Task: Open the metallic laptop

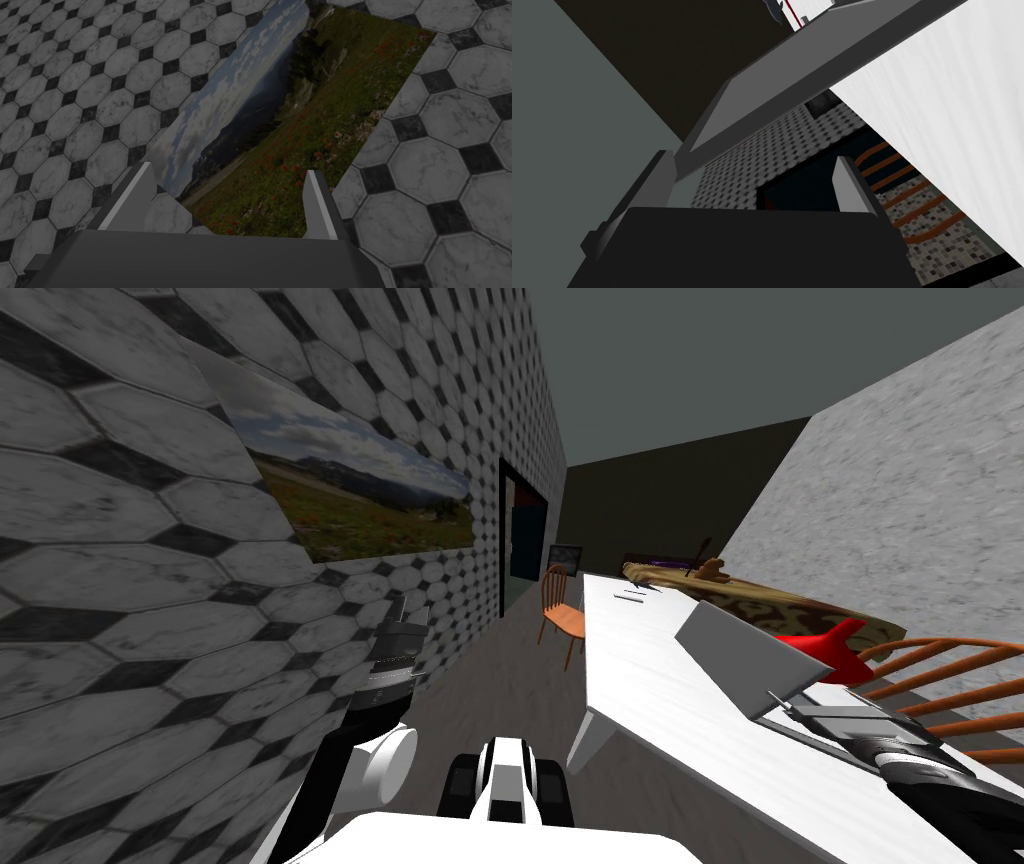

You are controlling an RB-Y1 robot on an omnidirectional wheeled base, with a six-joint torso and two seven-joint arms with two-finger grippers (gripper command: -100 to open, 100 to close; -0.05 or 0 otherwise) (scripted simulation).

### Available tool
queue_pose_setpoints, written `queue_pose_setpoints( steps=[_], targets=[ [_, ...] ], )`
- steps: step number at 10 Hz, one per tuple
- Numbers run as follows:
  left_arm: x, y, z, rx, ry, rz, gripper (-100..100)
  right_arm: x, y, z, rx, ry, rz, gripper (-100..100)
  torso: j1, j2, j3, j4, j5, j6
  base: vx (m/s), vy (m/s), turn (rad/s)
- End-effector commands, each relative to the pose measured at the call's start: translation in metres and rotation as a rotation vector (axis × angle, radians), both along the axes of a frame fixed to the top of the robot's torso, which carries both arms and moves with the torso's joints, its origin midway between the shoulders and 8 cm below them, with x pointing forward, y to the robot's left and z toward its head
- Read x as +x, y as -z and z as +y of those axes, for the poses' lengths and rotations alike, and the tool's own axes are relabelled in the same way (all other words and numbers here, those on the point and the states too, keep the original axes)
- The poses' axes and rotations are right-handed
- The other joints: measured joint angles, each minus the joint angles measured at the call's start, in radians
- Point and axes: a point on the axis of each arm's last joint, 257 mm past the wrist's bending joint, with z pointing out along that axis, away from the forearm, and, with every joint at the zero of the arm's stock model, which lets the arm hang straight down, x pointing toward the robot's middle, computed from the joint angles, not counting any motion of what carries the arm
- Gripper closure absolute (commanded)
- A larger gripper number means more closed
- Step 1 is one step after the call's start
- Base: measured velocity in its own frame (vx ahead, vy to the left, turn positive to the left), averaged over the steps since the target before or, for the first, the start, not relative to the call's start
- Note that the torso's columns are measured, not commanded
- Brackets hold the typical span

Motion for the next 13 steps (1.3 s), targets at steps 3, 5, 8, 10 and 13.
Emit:
queue_pose_setpoints(
  steps=[3,5,8,10,13],
  targets=[
    [0.000,0.000,0.000,0.000,0.000,0.000,0,-0.016,-0.047,-0.039,-0.142,0.063,0.052,-100,-0.001,0.000,0.000,0.000,0.000,0.000,0.034,0.024,0.065],
    [0.000,0.000,0.000,0.000,0.000,0.000,0,-0.013,-0.040,-0.033,-0.127,0.055,0.048,-100,-0.001,0.001,0.000,0.000,0.000,0.000,0.009,0.005,0.007],
    [0.000,0.000,0.000,0.000,0.000,0.000,0,-0.013,-0.041,-0.038,-0.060,0.059,0.007,100,-0.005,-0.002,0.000,-0.003,-0.008,-0.003,-0.022,-0.031,0.012],
    [0.000,0.000,0.000,0.000,0.000,0.000,0,-0.013,-0.041,-0.040,-0.024,0.061,-0.011,100,-0.012,-0.002,-0.001,-0.002,-0.008,0.000,-0.065,-0.048,0.039],
    [0.000,0.000,0.000,0.000,0.000,0.000,0,-0.013,-0.039,-0.045,0.075,0.069,-0.063,100,-0.011,-0.001,0.001,-0.003,-0.010,0.003,-0.052,-0.052,0.026]
  ],
)
